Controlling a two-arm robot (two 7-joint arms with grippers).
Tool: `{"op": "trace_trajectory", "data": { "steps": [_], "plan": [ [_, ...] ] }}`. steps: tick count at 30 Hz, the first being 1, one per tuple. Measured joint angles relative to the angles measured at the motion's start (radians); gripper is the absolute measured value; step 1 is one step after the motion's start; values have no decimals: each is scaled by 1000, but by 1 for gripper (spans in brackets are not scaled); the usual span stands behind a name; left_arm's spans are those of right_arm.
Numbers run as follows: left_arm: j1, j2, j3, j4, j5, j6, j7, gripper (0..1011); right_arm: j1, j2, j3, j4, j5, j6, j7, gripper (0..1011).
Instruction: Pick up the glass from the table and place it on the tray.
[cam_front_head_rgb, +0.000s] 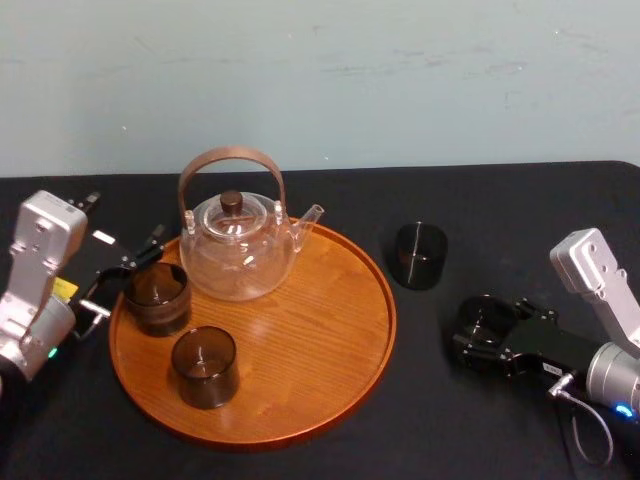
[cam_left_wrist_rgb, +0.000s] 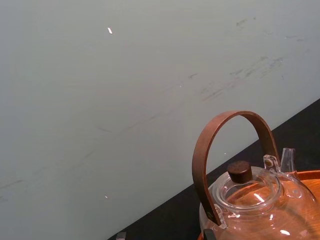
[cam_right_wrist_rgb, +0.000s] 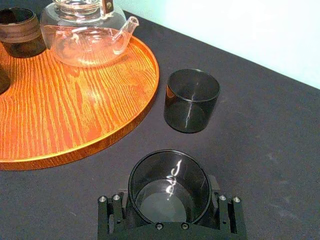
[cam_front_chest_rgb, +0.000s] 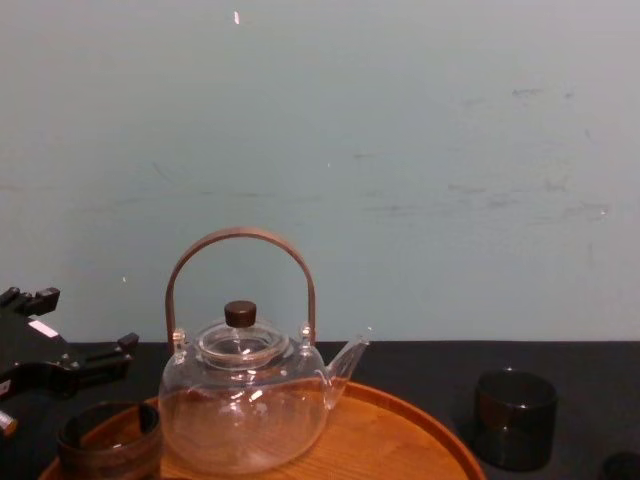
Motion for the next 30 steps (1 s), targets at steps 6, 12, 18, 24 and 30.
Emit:
{"op": "trace_trajectory", "data": {
  "steps": [6, 12, 18, 24, 30],
  "plan": [
    [0, 0, 0, 0, 0, 0, 0, 1001, 0, 0, 1, 0, 1, 1, -1, 908],
    [0, 0, 0, 0, 0, 0, 0, 1001, -1, 1, 1, -1, 2, 1, -1, 908],
    [0, 0, 0, 0, 0, 0, 0, 1001, -1, 2, 3, -2, 3, 2, 0, 908],
    [0, 0, 0, 0, 0, 0, 0, 1001, 2, 16, 11, -19, 10, -1, 23, 908],
    [0, 0, 0, 0, 0, 0, 0, 1001, 25, 27, 8, -45, 15, -8, 48, 908]
  ]
}}
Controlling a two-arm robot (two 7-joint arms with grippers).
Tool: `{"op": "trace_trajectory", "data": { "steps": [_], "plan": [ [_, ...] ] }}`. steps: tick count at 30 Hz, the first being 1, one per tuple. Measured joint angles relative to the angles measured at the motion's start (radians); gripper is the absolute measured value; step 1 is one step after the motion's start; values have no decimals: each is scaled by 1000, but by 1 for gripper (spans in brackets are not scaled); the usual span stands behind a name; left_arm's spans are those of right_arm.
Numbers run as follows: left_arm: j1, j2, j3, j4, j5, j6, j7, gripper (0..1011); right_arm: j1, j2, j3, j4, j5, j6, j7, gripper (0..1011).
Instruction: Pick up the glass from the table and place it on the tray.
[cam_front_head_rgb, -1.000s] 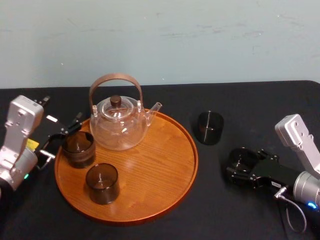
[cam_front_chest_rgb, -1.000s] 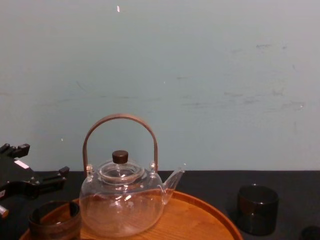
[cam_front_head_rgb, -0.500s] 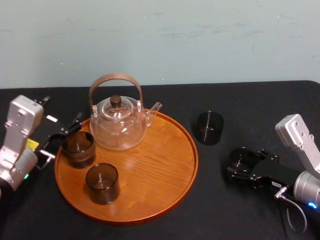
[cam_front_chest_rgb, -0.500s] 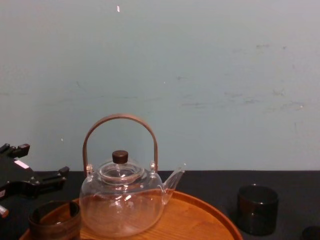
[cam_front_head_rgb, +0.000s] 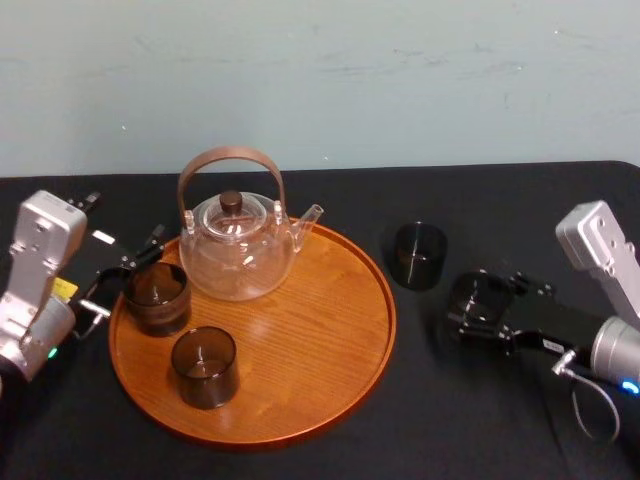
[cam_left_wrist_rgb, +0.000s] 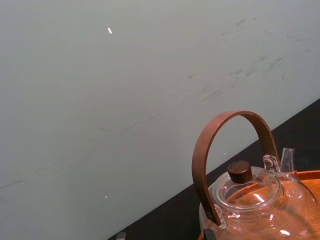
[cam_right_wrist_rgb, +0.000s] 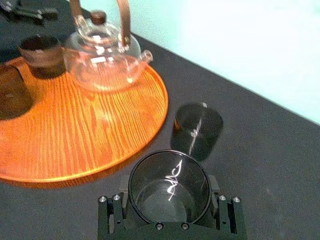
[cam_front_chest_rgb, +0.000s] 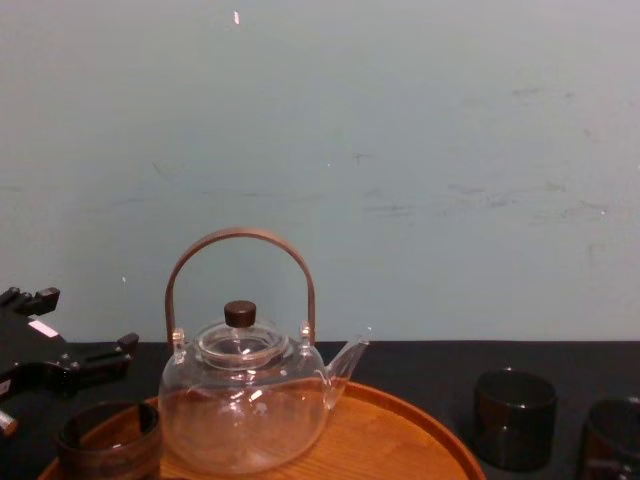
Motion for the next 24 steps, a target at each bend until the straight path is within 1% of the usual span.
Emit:
{"op": "trace_trajectory", "data": {
  "steps": [3, 9, 13, 16, 24],
  "plan": [
    [0, 0, 0, 0, 0, 0, 0, 1001, 23, 2, -10, -8, 1, -1, 13, 908],
    [0, 0, 0, 0, 0, 0, 0, 1001, 75, -5, -44, -11, -4, -9, 32, 908],
    [0, 0, 0, 0, 0, 0, 0, 1001, 114, -21, -74, 2, -11, -13, 44, 908],
    [0, 0, 0, 0, 0, 0, 0, 1002, 131, -31, -92, 10, -13, -16, 50, 908],
    [0, 0, 0, 0, 0, 0, 0, 1001, 182, -65, -157, 28, -22, -35, 78, 908]
  ]
}}
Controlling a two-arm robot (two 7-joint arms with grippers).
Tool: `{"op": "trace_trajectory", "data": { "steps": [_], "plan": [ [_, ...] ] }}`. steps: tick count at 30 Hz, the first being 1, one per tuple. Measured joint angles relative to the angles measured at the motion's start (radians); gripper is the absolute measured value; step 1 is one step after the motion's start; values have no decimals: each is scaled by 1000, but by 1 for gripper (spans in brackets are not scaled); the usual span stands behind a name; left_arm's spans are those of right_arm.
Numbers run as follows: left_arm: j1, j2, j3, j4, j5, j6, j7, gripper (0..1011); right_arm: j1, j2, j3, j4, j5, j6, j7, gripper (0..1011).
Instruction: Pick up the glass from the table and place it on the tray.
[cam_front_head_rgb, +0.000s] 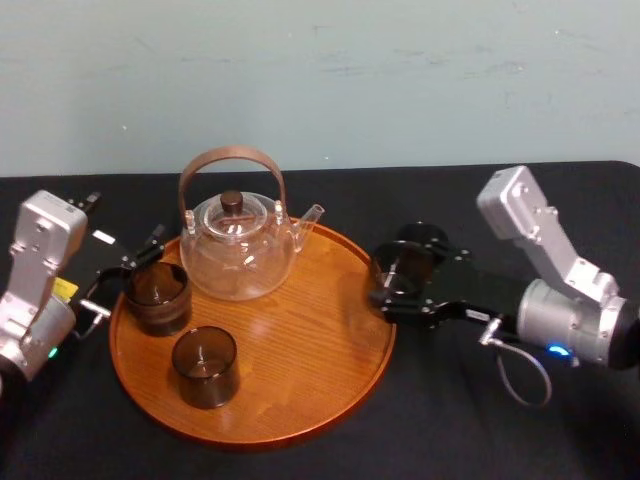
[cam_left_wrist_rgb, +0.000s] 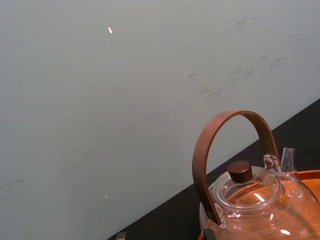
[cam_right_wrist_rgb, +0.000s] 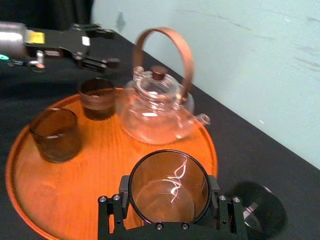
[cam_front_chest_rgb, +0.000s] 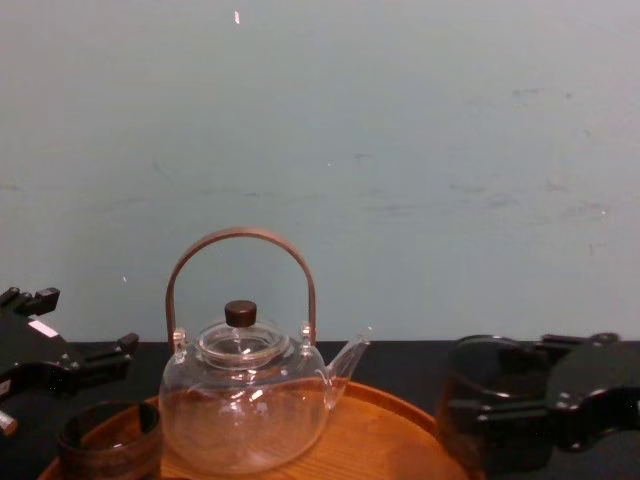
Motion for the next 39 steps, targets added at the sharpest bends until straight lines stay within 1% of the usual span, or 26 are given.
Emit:
{"op": "trace_trajectory", "data": {
  "steps": [8, 11, 18, 28, 31, 39],
  "plan": [
    [0, 0, 0, 0, 0, 0, 0, 1001, 38, -26, -62, 12, -10, -21, 32, 908],
    [0, 0, 0, 0, 0, 0, 0, 1001, 52, -38, -92, 19, -15, -33, 46, 908],
    [0, 0, 0, 0, 0, 0, 0, 1001, 67, -63, -134, 43, -19, -60, 63, 908],
    [0, 0, 0, 0, 0, 0, 0, 1001, 76, -85, -167, 92, -6, -83, 80, 908],
    [0, 0, 0, 0, 0, 0, 0, 1001, 78, -90, -179, 120, -7, -91, 85, 908],
    [0, 0, 0, 0, 0, 0, 0, 1001, 82, -100, -198, 164, -9, -105, 95, 908]
  ]
}}
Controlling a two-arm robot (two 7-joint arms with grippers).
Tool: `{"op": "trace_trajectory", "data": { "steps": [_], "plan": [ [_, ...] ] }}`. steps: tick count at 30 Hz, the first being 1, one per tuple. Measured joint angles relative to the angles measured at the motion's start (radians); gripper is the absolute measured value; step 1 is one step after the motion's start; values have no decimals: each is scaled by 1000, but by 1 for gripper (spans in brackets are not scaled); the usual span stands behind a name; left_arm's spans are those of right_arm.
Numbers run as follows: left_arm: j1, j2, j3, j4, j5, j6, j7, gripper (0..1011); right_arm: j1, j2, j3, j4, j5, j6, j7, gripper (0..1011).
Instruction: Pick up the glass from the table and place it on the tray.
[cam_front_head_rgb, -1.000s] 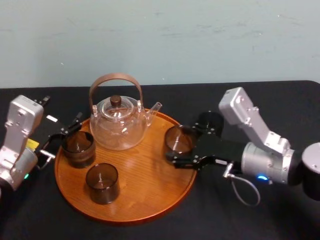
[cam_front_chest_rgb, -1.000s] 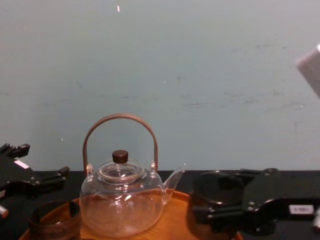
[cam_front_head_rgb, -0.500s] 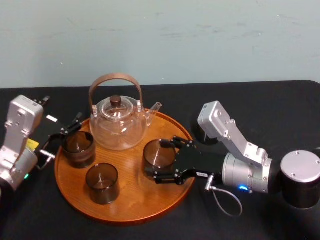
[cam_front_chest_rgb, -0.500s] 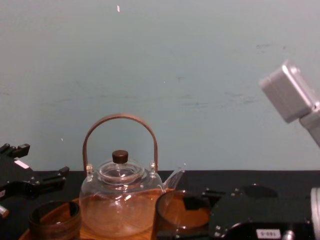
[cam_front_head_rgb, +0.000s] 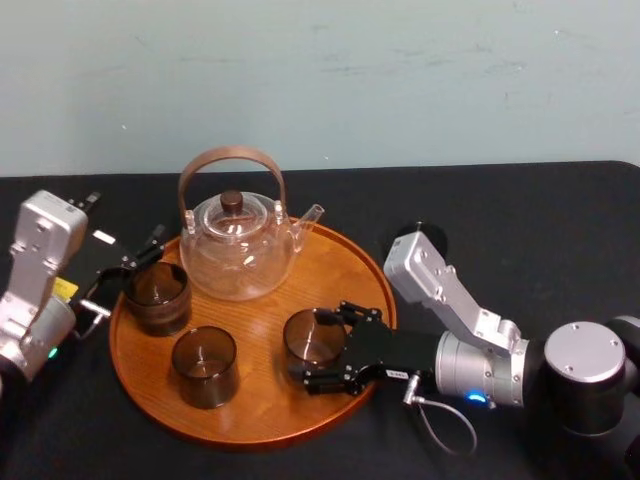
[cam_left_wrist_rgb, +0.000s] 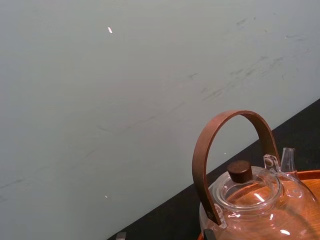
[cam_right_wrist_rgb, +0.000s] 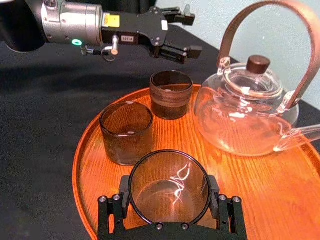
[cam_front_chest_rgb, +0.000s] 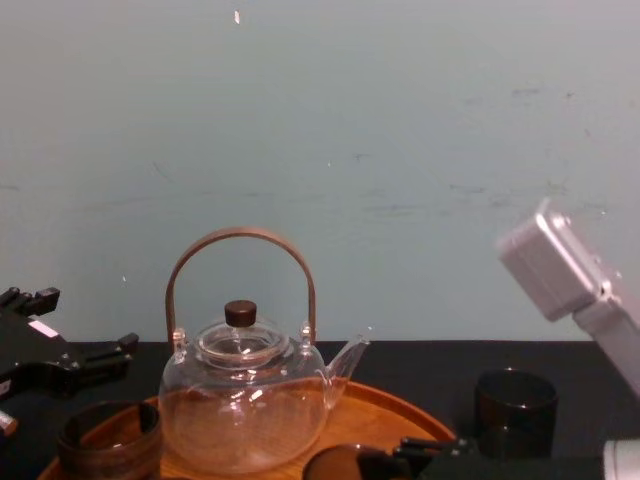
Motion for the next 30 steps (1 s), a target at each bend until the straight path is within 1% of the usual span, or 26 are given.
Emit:
{"op": "trace_trajectory", "data": {
  "steps": [7, 12, 18, 22, 30],
  "plan": [
    [0, 0, 0, 0, 0, 0, 0, 1001, 2, -8, -10, 33, -2, -5, 5, 908],
    [0, 0, 0, 0, 0, 0, 0, 1001, 2, -11, -15, 42, -4, -5, 6, 908],
    [0, 0, 0, 0, 0, 0, 0, 1001, 2, -12, -18, 47, -6, -5, 6, 908],
    [0, 0, 0, 0, 0, 0, 0, 1001, -1, -11, -21, 43, -21, -6, -6, 908],
    [0, 0, 0, 0, 0, 0, 0, 1001, -1, -11, -21, 43, -20, -6, -5, 908]
  ]
}}
